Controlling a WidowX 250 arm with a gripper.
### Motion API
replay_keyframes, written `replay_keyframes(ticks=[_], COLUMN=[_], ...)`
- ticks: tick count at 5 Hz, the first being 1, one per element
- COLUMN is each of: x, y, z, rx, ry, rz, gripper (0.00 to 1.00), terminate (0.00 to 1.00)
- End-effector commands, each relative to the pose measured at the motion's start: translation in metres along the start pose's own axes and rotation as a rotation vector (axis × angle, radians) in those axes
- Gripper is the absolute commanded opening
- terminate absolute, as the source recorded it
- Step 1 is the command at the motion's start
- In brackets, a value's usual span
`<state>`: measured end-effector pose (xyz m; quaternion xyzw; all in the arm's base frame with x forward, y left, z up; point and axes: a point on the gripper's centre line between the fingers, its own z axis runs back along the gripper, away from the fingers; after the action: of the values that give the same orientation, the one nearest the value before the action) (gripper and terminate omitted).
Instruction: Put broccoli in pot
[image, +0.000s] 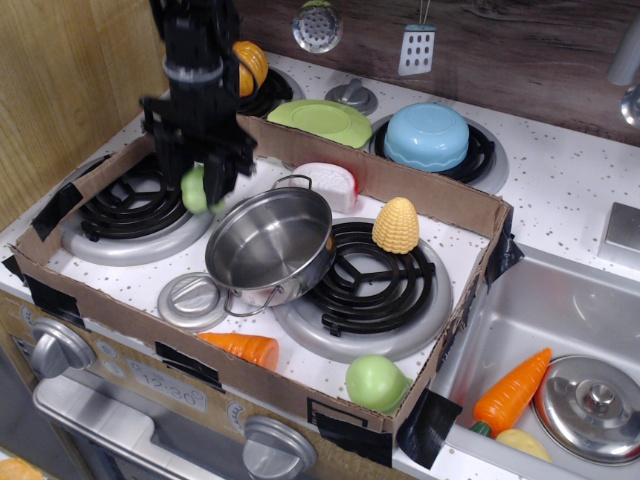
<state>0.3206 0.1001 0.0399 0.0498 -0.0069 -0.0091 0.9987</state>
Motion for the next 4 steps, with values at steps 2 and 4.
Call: replay_keyframes(ticks=[2, 4], x=[0.010, -0.017], y=[0.014, -0.026], z=[0.103, 0.109], rx=[0.179, 0.110], ry=[-0.080, -0.118], rz=[0.069, 0.143], gripper=[0.00, 0.00], terminate=[0.00, 0.00])
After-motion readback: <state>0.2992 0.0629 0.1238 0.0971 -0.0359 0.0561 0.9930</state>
